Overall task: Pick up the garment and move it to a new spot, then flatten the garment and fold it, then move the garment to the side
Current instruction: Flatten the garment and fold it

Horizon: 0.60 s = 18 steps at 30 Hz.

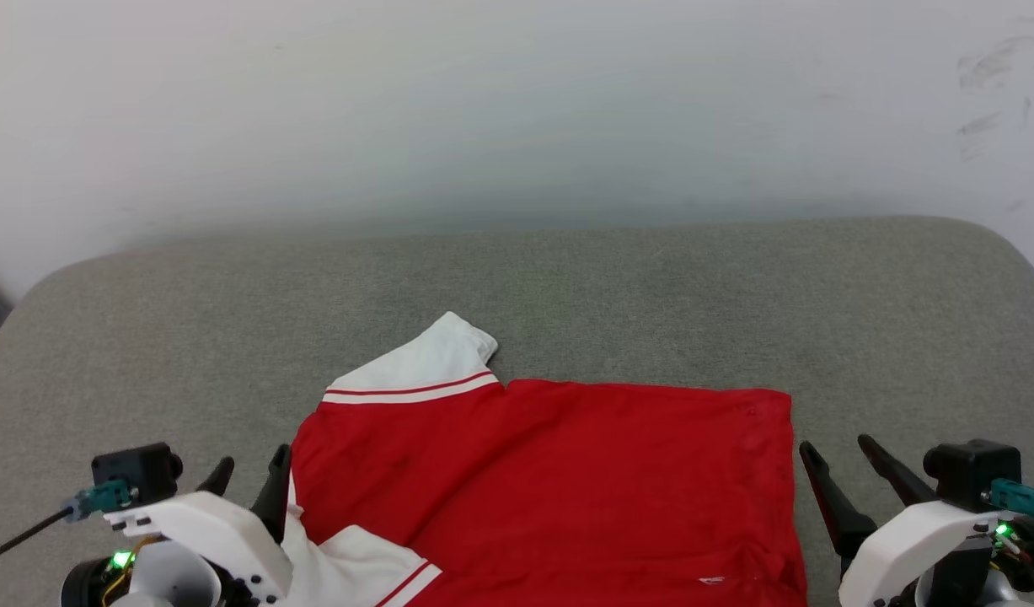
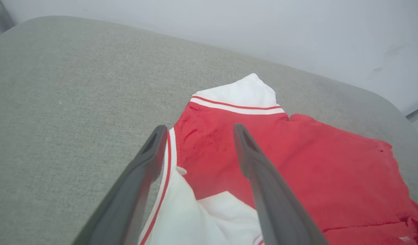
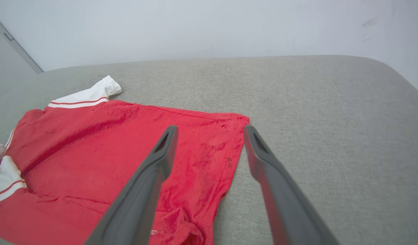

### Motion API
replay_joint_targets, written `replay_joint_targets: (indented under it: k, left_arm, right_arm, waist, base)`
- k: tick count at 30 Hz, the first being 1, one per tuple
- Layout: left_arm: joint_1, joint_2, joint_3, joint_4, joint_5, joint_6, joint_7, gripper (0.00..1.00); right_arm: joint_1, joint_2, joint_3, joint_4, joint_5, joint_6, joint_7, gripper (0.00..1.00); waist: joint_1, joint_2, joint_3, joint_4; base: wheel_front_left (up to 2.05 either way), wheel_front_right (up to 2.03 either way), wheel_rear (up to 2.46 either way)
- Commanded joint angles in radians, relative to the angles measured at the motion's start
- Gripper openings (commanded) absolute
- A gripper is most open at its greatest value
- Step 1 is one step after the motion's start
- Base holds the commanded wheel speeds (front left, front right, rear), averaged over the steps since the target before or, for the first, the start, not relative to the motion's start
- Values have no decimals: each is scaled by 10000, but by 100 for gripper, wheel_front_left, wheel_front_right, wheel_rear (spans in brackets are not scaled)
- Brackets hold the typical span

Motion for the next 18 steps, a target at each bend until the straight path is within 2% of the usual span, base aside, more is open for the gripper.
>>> replay_joint_targets:
  k: [1, 5, 9, 15, 18]
  left_arm:
    - [-279, -67, 60, 55, 103, 11, -189, 100]
    - [-1172, -294, 98, 349, 305, -197, -589, 100]
    - [-2416, -306, 176, 683, 393, -537, -589, 100]
    - [-4536, -145, 96, 1467, 113, -1365, 354, 100]
    - [-5501, 177, -125, 1851, -66, -1897, 1354, 100]
  right_arm:
    - [-190, 91, 22, -76, -113, -2, -317, 100]
    - [-559, 317, 85, -323, -530, -2, -1191, 100]
    - [-1088, 636, 99, -999, -855, -4, -1518, 100]
    - [-1684, 1132, 58, -1872, -1224, -4, -1754, 100]
    - [-1846, 1298, 96, -2069, -1350, -4, -1849, 100]
  waist:
    - [1, 0, 67, -159]
    - [1, 0, 393, -480]
    - [1, 0, 1398, -846]
    - [1, 0, 2955, -1400]
    - [1, 0, 3467, -1727]
  base:
    - [0, 0, 0]
    - [0, 0, 0]
    - [0, 0, 0]
    - [0, 0, 0]
    - [0, 0, 0]
